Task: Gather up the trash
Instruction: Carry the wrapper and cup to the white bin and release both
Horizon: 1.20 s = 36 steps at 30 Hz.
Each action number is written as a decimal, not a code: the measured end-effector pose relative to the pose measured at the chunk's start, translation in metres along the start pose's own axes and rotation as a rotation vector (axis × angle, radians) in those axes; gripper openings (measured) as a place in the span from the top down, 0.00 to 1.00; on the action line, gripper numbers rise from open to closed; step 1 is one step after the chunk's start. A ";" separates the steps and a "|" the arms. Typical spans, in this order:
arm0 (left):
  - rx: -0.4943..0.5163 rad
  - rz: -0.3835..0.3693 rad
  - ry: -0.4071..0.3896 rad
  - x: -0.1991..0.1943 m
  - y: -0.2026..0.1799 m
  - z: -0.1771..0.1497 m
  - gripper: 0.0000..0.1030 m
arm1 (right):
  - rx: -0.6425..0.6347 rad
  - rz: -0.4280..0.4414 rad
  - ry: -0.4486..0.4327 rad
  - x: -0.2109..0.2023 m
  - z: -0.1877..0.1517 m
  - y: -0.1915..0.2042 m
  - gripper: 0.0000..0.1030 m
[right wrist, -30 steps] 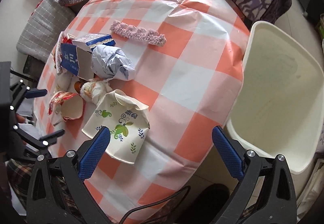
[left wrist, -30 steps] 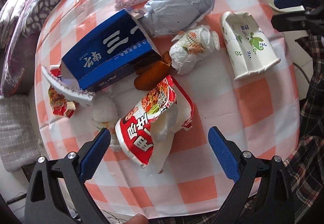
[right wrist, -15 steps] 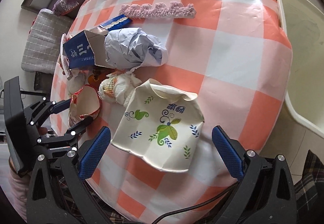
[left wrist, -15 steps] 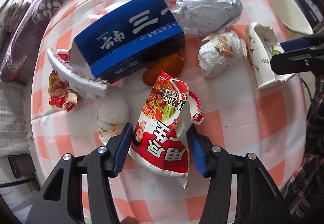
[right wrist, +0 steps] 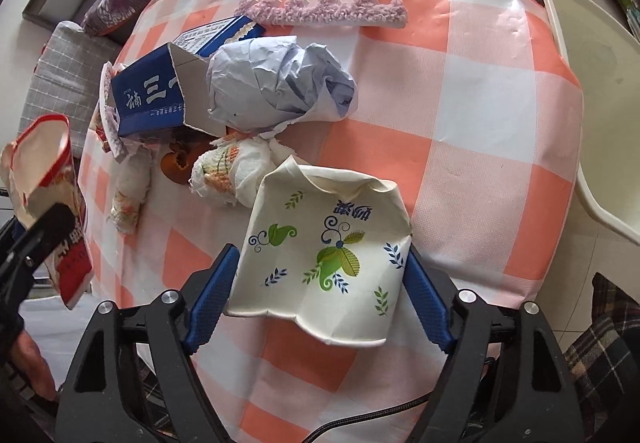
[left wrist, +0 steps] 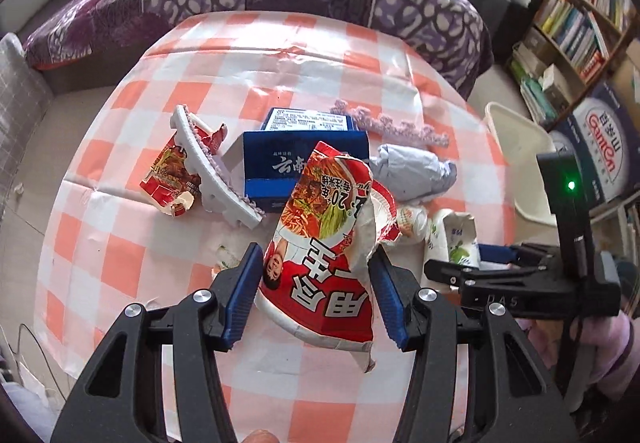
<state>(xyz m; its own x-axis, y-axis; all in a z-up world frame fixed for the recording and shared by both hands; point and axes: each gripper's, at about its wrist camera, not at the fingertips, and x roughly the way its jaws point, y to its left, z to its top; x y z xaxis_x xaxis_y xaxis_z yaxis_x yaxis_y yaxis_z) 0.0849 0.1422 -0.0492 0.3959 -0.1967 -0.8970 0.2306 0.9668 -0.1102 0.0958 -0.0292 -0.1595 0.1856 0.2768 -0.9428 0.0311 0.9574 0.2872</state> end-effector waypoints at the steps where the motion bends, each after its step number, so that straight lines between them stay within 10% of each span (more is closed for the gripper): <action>1: -0.018 -0.010 -0.012 -0.002 0.001 0.002 0.48 | -0.006 0.005 -0.010 -0.003 0.001 -0.002 0.35; 10: -0.128 -0.044 -0.145 -0.019 0.001 0.029 0.48 | -0.047 0.044 -0.262 -0.076 0.019 -0.006 0.39; 24: -0.147 0.040 -0.379 -0.038 -0.083 0.067 0.48 | -0.077 -0.167 -0.701 -0.190 0.035 -0.053 0.37; 36: -0.090 0.063 -0.419 -0.001 -0.151 0.071 0.47 | 0.109 -0.308 -0.750 -0.187 0.028 -0.143 0.35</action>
<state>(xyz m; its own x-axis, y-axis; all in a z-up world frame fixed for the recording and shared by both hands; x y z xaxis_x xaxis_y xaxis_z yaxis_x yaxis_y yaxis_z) 0.1134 -0.0150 -0.0013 0.7379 -0.1685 -0.6535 0.1234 0.9857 -0.1148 0.0841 -0.2200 -0.0193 0.7600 -0.1632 -0.6291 0.2760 0.9574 0.0851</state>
